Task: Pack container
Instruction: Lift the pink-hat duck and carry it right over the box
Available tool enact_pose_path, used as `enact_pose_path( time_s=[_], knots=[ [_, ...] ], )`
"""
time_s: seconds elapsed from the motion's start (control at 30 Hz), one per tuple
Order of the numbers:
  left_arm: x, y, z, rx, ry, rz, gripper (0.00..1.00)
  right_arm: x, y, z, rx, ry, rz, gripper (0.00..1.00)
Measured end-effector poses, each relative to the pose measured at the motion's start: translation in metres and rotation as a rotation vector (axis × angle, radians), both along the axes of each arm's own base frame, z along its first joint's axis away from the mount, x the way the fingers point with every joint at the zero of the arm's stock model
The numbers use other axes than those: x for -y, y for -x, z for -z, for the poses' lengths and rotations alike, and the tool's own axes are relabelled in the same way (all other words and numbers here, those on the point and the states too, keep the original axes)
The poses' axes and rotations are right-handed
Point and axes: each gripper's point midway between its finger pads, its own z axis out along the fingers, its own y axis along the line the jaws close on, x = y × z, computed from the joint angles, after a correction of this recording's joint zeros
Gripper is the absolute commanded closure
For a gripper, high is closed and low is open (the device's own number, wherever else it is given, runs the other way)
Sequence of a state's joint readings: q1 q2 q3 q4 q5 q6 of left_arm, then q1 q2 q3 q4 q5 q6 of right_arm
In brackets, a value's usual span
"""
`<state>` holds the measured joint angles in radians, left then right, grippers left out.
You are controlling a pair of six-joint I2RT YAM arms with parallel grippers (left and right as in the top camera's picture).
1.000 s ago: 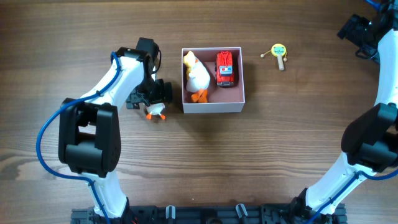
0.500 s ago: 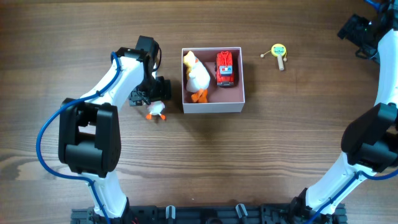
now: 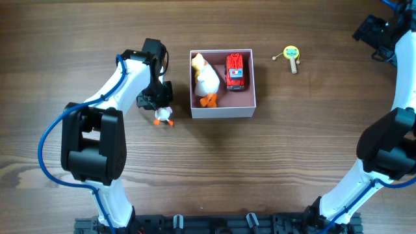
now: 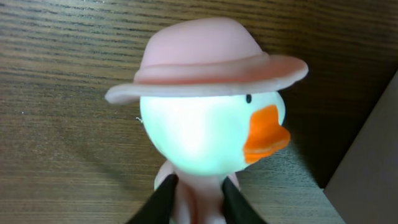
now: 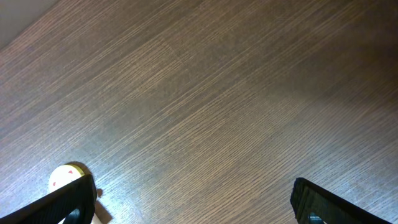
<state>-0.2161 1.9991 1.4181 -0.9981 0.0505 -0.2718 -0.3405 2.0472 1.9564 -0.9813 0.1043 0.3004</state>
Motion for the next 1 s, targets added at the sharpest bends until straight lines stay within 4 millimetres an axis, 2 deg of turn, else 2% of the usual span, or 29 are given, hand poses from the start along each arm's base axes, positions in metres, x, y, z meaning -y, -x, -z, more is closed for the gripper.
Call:
enact_pose_path(
  time_s=[0.17, 0.3, 0.33, 0.43, 0.5, 0.6, 0.7, 0.77, 1.0],
  knots=[
    [-0.001, 0.003, -0.003, -0.018, -0.004, 0.0, 0.86, 0.0, 0.0, 0.0, 0.0, 0.0, 0.0, 0.0],
    [0.002, -0.009, -0.022, 0.009, 0.002, 0.0, 0.86, 0.0, 0.0, 0.0, 0.0, 0.0, 0.0, 0.0],
    [0.007, -0.031, -0.047, 0.078, 0.017, 0.0, 0.86, 0.0, 0.0, 0.0, 0.0, 0.0, 0.0, 0.0],
    [0.01, -0.047, -0.079, 0.134, 0.029, 0.013, 0.87, 0.0, 0.0, 0.0, 0.001, 0.0, 0.0, 0.0],
    [0.015, -0.065, -0.111, 0.22, 0.046, 0.025, 0.92, 0.0, 0.0, 0.0, 0.0, 0.0, 0.0, 0.0],
    [0.02, -0.076, -0.146, 0.309, 0.067, 0.039, 0.95, 0.0, 0.0, 0.0, 0.0, 0.0, 0.0, 0.0],
    [0.031, -0.073, -0.172, 0.364, 0.101, 0.067, 0.96, 0.0, 0.0, 0.0, 0.0, 0.0, 0.0, 0.0],
    [0.043, -0.066, -0.18, 0.371, 0.128, 0.093, 0.96, 0.0, 0.0, 0.0, 0.0, 0.0, 0.0, 0.0],
    [0.097, -0.038, -0.184, 0.337, 0.218, 0.27, 0.94, 0.0, 0.0, 0.0, 0.0, 0.0, 0.0, 0.0]
  ],
)
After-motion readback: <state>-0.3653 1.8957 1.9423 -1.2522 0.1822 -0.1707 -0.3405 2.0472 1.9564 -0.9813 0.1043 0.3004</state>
